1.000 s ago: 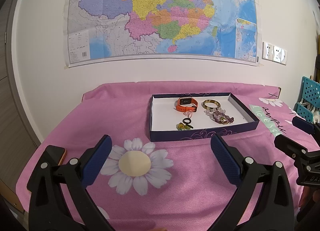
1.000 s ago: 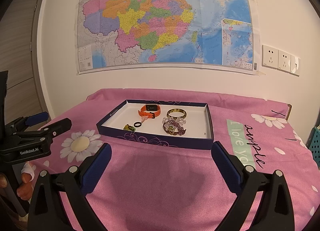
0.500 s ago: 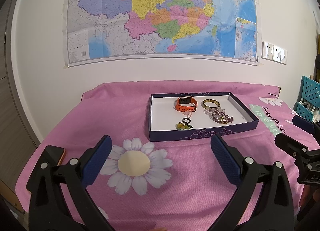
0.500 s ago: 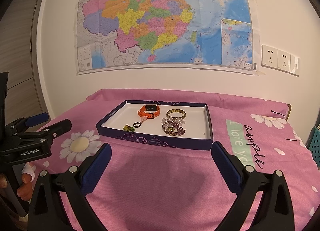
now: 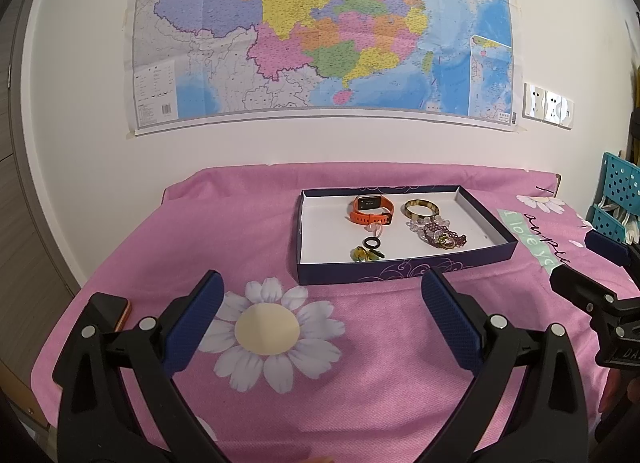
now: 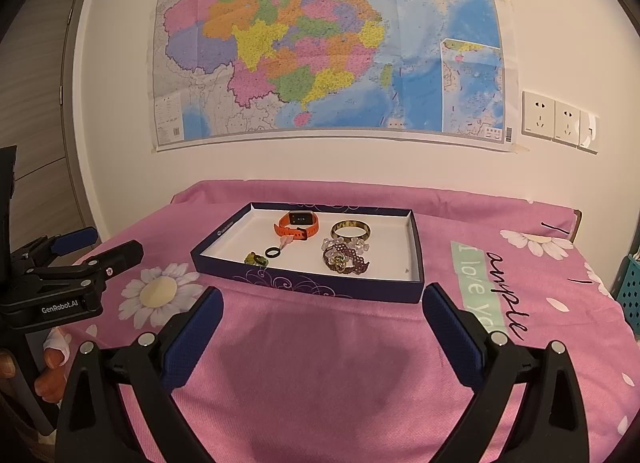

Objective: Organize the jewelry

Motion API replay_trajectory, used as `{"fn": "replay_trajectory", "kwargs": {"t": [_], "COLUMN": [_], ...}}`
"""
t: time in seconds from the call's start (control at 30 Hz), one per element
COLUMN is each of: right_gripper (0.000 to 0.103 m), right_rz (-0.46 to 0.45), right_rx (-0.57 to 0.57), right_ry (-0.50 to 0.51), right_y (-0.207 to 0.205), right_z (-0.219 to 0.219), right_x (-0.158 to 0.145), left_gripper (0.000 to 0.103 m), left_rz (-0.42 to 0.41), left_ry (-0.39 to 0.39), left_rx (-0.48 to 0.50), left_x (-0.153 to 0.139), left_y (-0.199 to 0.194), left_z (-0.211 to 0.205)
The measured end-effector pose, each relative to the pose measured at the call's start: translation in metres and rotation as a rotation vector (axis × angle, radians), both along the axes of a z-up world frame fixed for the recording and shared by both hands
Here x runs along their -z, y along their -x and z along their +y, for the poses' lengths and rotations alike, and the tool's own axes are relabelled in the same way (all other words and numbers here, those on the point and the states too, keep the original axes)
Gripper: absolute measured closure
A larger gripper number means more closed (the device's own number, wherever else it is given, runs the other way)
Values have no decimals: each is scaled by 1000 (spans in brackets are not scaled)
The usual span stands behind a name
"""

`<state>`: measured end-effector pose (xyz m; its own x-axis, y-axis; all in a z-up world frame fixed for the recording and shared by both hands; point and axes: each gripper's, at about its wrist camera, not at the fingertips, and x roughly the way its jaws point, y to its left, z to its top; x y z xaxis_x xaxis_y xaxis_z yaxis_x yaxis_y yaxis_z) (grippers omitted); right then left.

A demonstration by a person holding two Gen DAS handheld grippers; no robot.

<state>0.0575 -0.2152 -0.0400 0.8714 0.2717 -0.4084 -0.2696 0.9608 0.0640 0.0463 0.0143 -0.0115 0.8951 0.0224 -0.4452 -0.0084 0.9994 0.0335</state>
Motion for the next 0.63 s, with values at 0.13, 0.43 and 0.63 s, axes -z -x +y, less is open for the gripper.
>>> {"fn": "replay_trajectory", "kwargs": {"t": [0.13, 0.43, 0.63], "right_gripper": [7, 7, 7], "right_rz": [2, 8, 96], "right_rx": [-1, 0, 44], "right_ry": [6, 17, 82], "right_y": [1, -1, -24], "right_z": [0, 0, -31], "right_x": [0, 1, 10], "left_gripper": [6, 6, 6], "left_rz": [-1, 2, 79], "left_ry": [-3, -5, 25], "left_rx": [-4, 2, 4], "left_x": [0, 3, 15], "left_y": [0, -4, -18], "left_z": [-1, -3, 7]}}
